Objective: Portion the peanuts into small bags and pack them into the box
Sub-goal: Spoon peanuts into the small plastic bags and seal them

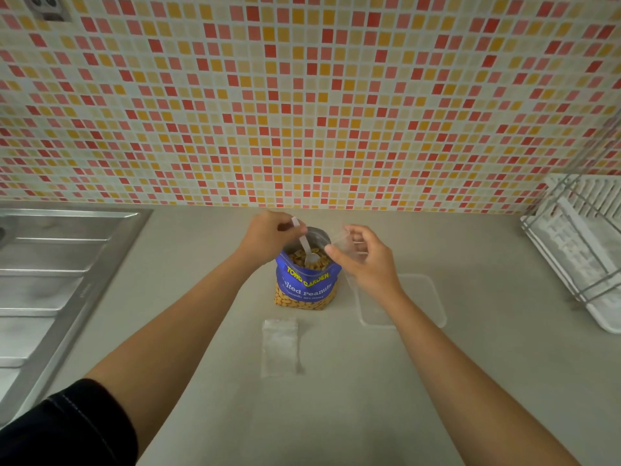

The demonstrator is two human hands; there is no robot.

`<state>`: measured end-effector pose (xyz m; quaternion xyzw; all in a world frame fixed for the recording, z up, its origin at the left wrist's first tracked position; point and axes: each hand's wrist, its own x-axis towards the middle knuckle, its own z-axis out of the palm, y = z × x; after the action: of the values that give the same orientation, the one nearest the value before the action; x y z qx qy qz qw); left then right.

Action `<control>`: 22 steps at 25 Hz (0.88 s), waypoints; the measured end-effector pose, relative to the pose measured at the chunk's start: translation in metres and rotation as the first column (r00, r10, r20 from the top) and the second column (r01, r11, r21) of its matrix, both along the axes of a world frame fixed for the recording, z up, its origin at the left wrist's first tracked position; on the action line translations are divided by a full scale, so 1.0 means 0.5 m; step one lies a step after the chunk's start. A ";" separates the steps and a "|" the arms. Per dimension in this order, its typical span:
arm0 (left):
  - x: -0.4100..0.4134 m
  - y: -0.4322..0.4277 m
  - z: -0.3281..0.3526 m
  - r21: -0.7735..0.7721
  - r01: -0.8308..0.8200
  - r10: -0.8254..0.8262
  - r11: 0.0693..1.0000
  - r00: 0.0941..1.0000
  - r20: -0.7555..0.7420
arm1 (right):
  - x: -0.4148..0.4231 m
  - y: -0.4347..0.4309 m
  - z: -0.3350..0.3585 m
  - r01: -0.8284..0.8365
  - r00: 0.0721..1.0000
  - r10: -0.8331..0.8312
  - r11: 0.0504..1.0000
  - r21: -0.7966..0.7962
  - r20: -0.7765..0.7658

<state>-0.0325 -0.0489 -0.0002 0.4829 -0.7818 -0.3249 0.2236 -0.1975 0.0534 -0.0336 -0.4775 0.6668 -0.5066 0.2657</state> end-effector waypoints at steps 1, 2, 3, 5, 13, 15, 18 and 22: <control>0.003 0.006 0.008 -0.048 0.041 -0.040 0.998 0.999 0.031 | 0.000 0.000 -0.006 -0.003 1.000 0.003 1.000 0.017 0.013; 0.007 0.008 0.018 -0.115 0.062 -0.057 0.991 0.997 0.046 | 0.000 0.000 -0.012 -0.004 1.000 0.003 0.999 0.034 0.023; 0.012 0.009 0.030 -0.185 0.059 -0.050 0.981 0.997 0.052 | 0.001 0.000 -0.015 -0.006 0.999 0.004 0.999 0.050 0.034; 0.023 0.008 0.049 -0.281 0.049 -0.029 0.958 0.997 0.075 | 0.000 -0.002 -0.022 -0.010 0.998 0.006 0.997 0.074 0.058; 0.015 0.023 -0.037 0.174 -0.238 0.270 0.956 0.942 -0.199 | -0.001 0.010 -0.017 -0.019 1.000 0.017 0.994 0.111 0.023; 0.010 0.010 -0.040 0.306 -0.311 0.387 0.900 0.892 -0.232 | -0.003 0.012 -0.019 -0.032 0.999 0.029 0.991 0.127 0.025; 0.003 0.002 -0.033 0.390 -0.346 0.452 0.853 0.863 -0.224 | -0.005 0.014 -0.020 -0.037 0.999 0.032 0.990 0.135 0.038; 0.009 -0.012 -0.035 0.499 -0.337 0.520 0.798 0.804 -0.288 | -0.010 0.011 -0.021 -0.043 0.995 0.031 0.990 0.134 0.091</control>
<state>-0.0280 -0.0548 -0.0177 0.6079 -0.4935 -0.5198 0.3416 -0.2026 0.0590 -0.0441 -0.4476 0.6784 -0.4756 0.3364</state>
